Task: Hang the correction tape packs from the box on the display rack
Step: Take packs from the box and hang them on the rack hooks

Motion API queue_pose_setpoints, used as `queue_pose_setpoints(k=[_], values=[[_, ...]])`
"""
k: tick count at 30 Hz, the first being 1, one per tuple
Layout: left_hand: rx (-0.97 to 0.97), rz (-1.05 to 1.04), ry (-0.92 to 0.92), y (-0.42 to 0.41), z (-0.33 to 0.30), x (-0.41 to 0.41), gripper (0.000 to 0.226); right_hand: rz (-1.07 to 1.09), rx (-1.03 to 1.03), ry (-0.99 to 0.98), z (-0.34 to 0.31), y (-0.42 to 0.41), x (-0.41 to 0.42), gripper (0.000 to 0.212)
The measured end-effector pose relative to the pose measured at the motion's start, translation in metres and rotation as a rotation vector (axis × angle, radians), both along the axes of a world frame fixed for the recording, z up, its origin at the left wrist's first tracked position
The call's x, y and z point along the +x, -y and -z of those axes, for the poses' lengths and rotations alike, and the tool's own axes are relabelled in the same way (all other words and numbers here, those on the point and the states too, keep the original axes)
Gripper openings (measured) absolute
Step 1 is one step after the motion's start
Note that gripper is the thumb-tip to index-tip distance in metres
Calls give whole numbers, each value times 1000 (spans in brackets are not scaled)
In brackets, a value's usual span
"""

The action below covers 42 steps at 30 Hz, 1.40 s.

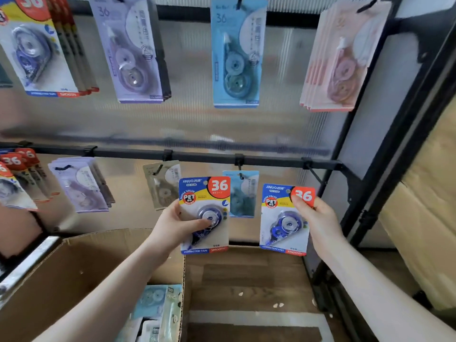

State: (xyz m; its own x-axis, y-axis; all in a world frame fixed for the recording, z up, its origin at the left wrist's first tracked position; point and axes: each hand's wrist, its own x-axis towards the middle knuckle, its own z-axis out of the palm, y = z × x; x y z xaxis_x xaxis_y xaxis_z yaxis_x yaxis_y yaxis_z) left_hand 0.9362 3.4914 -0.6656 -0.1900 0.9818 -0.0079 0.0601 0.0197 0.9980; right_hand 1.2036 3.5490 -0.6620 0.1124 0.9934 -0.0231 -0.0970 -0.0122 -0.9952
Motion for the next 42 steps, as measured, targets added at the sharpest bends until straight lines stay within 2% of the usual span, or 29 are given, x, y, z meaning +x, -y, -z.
queue_pose_setpoints(k=[4,7,12,17,23,27,39,42], values=[[4,65,-1,-11,-3,35,49,32,22,1,-6,-4,30,31],[3,96,-24,-18,-6,55,55,73,44,-13,-10,-9,47,27],[-25,104,-51,-33,-5,77,46,107,62,32,-13,-21,66,25],[-37,127,-65,-43,-4,95,48,129,73,92,-9,-36,77,25],[-28,167,-72,-46,-4,114,33,150,95,184,-2,-55,79,11],[-51,170,-70,-50,-2,123,40,161,130,214,-3,-69,75,10],[-66,178,-82,-56,-4,132,39,154,124,295,-1,-103,73,9],[-65,185,-81,-57,-1,132,39,183,173,417,3,-95,76,12]])
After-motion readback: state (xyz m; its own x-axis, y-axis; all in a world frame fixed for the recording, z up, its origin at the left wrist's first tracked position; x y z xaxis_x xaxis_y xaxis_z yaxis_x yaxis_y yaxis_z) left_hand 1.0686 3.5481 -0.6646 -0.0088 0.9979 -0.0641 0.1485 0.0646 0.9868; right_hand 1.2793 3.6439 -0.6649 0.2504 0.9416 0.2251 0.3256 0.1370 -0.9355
